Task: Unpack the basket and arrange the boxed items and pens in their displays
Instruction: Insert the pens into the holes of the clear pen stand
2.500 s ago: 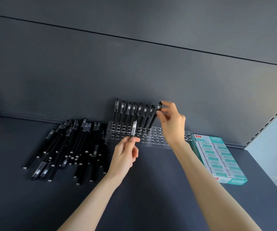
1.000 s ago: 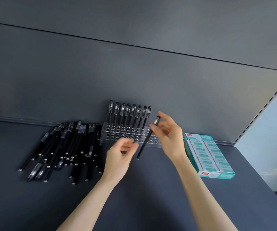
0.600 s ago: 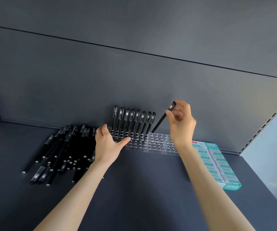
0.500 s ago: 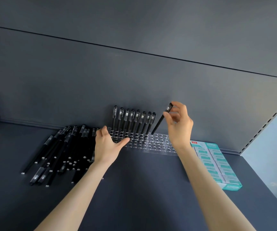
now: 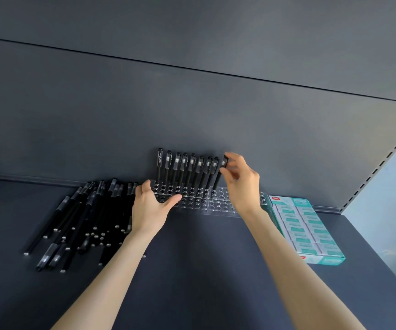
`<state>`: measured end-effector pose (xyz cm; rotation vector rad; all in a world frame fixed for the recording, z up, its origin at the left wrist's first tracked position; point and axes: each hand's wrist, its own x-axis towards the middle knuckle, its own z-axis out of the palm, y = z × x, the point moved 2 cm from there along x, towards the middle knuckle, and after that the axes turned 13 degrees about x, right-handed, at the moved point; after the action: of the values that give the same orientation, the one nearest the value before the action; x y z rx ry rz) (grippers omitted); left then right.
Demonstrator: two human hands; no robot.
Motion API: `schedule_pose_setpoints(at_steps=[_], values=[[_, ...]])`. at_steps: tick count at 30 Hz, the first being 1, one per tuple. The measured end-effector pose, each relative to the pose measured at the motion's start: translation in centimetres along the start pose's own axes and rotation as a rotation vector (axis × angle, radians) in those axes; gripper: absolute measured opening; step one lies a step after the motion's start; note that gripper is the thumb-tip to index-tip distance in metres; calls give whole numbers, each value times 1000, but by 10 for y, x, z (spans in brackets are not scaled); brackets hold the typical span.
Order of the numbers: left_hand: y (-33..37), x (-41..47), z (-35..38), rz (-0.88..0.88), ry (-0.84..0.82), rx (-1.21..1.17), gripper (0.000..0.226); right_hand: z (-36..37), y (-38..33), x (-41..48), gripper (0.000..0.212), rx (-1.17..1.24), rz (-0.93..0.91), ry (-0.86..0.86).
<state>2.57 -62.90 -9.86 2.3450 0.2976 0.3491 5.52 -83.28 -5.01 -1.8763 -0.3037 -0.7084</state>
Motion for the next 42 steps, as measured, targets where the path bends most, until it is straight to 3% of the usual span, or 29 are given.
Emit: schedule_pose_setpoints(at_steps=[14, 18, 22, 26, 30, 35, 38, 42], values=[[10, -6, -12, 5, -20, 111, 89, -10, -11, -12, 36, -78, 12, -41], [9, -16, -29, 60, 87, 123, 63, -12, -28, -24, 27, -30, -1, 1], [-8, -32, -54, 101, 200, 140, 29, 8, -45, -48, 12, 12, 0, -75], [-38, -43, -82, 62, 257, 171, 20, 49, -60, -70, 10, 52, 58, -197], [-73, -36, -108, -31, 250, 243, 27, 99, -72, -86, 12, 34, 122, -325], [-117, -13, -126, -131, 93, 402, 60, 163, -83, -96, 22, -74, 175, -389], [-138, 3, -131, -97, -14, 445, 75, 193, -86, -97, 36, -234, 232, -359], [-151, 23, -131, 15, -120, 348, 74, 222, -87, -97, 51, -524, 261, -315]])
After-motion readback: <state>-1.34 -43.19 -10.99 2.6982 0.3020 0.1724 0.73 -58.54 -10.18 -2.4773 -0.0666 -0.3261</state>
